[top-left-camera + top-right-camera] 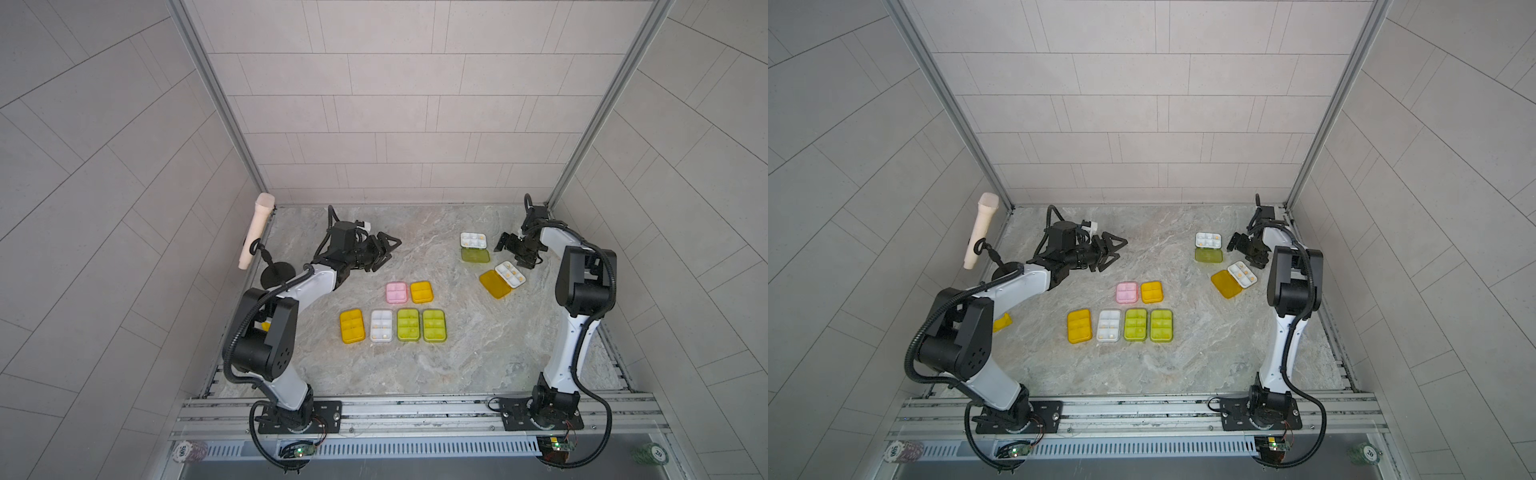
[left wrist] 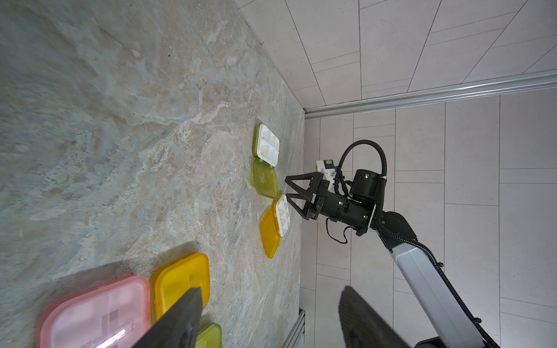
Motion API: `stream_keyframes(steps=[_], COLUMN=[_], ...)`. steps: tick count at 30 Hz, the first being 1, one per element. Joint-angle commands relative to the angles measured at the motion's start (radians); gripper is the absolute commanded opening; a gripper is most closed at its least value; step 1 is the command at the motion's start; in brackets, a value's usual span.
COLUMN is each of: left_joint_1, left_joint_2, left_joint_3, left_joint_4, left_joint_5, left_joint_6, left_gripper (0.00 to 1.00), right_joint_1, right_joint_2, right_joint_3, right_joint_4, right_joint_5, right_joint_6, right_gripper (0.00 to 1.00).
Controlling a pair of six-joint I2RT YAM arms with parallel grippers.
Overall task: Close pillboxes
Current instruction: Adjust the pillbox at the center of the board.
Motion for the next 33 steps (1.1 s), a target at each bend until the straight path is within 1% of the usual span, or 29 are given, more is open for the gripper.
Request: stream_keyframes(steps=[1,9,16,21,25,28,31,33], left_joint_1=[-0.005,-0.005,-0.005,-0.007,-0.012,-0.017,-0.021,-0.023], left_joint_2=[0.011,0.008,0.01,0.004,0.0,-0.001,-0.003,-0.005], left_joint_3=[-0.009,-0.009,-0.009,-0.008,-0.007,-0.007,-0.006,-0.006], left_joint_4=[0.027,0.023,0.016,0.008,0.003,0.0,0.0,-0.001], left_joint_5=[0.016,0.013,0.011,0.006,0.003,0.003,0.003,0.004], left_joint_6=[-0.013,-0.006,-0.003,0.005,0.008,0.012,0.012,0.012], left_gripper=[0.76,0.76,0.76,0.76,0.76,0.76,0.76,0.76], right_joint_1=[0.01,0.033,0.073,0.136,0.193,0.203,0.207,0.207], right_joint_2=[-0.012,-0.067,-0.174,-0.235,-0.282,-0.341,-0.419,-0.472], right_joint_3=[-0.047,-0.17,-0.309,-0.396,-0.423,-0.434,-0.458,-0.482], right_joint_4=[0.013,0.078,0.114,0.141,0.111,0.088,0.068,0.043], right_joint_5=[-0.05,-0.138,-0.154,-0.189,-0.193,-0.144,-0.068,0.007], right_joint_6=[0.004,0.034,0.05,0.063,0.045,0.046,0.046,0.049], right_gripper=[0.97,0.95,0.94,0.93,0.93,0.92,0.94,0.95])
